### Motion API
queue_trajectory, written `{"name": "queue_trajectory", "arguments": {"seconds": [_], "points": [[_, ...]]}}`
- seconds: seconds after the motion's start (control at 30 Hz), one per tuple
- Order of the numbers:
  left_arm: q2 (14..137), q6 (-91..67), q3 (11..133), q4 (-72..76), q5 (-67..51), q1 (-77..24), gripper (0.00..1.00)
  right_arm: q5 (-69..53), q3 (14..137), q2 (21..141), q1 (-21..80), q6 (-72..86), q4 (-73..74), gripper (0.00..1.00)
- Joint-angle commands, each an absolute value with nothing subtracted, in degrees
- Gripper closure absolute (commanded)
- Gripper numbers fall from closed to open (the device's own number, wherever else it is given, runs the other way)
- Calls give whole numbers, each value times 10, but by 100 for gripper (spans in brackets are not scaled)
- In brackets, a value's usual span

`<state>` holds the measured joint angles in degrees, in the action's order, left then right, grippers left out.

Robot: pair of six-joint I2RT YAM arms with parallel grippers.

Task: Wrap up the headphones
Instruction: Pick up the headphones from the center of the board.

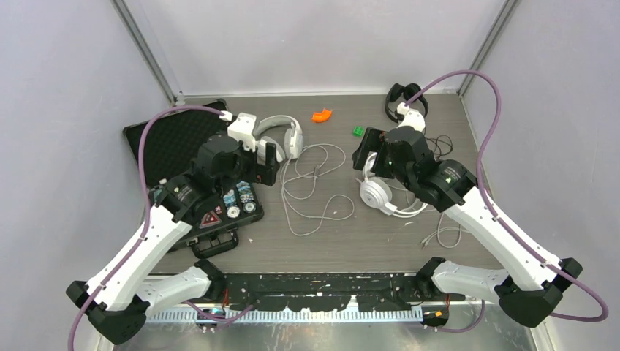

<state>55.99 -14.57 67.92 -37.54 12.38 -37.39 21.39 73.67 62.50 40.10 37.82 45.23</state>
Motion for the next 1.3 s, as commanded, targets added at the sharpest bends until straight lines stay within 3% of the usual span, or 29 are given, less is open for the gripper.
{"name": "queue_trajectory", "arguments": {"seconds": [0.0, 0.47, 0.7, 0.87, 1.03, 1.27], "points": [[544, -139, 679, -355, 120, -375, 0, 228, 738, 617, 402, 391, 432, 2], [516, -91, 657, -357, 158, -374, 0, 269, 707, 634, 401, 398, 437, 2], [473, -59, 581, -320, 175, -375, 0, 344, 724, 751, 398, 384, 524, 7], [440, -71, 535, -287, 178, -375, 0, 320, 706, 784, 365, 373, 511, 14], [428, -68, 526, -284, 181, -375, 0, 284, 706, 788, 286, 478, 512, 16], [420, -68, 522, -282, 184, -375, 0, 284, 713, 769, 200, 761, 591, 18]]}}
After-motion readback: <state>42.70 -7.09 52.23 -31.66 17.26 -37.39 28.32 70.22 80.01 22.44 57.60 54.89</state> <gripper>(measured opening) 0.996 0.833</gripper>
